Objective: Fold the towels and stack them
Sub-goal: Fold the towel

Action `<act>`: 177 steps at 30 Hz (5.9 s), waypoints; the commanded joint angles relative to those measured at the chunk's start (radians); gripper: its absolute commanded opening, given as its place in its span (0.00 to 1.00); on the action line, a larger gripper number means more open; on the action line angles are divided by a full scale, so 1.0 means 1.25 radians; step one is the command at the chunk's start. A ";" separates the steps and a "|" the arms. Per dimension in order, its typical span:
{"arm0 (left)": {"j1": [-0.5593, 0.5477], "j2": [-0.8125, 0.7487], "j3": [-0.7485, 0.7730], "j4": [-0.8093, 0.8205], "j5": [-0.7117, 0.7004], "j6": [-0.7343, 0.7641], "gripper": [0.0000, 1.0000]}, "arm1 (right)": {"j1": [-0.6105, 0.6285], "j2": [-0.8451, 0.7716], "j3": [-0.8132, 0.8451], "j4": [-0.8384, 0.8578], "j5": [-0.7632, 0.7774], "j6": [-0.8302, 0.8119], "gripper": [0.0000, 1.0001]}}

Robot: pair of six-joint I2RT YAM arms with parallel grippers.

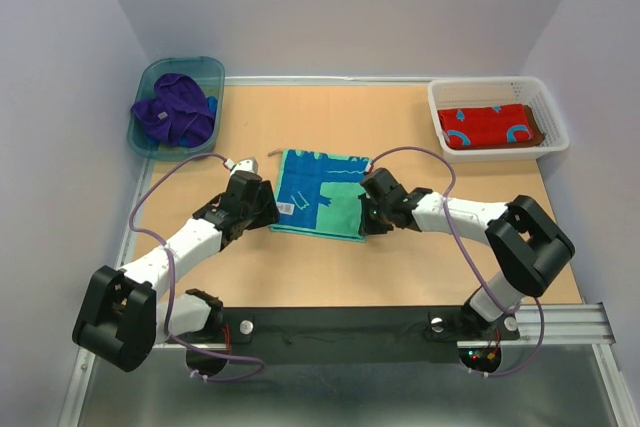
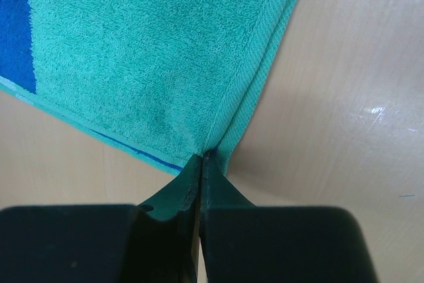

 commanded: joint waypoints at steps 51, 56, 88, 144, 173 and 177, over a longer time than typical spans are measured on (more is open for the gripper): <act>-0.124 0.075 -0.002 -0.019 -0.073 -0.110 0.23 | 0.007 -0.037 0.028 -0.098 0.066 -0.005 0.00; -0.137 0.065 -0.001 -0.041 -0.078 -0.111 0.23 | 0.007 -0.037 0.027 -0.097 0.065 -0.005 0.01; -0.144 0.119 0.032 -0.042 -0.087 -0.117 0.25 | 0.007 -0.048 0.014 -0.093 0.063 -0.002 0.01; -0.146 0.082 0.038 -0.078 -0.085 -0.137 0.39 | 0.007 -0.113 -0.013 -0.174 -0.003 0.038 0.05; -0.144 0.125 0.056 -0.022 -0.089 -0.149 0.09 | 0.007 -0.156 -0.019 -0.156 -0.033 0.043 0.04; -0.144 0.109 0.051 -0.030 -0.089 -0.153 0.06 | 0.008 -0.163 -0.015 -0.156 -0.100 0.057 0.05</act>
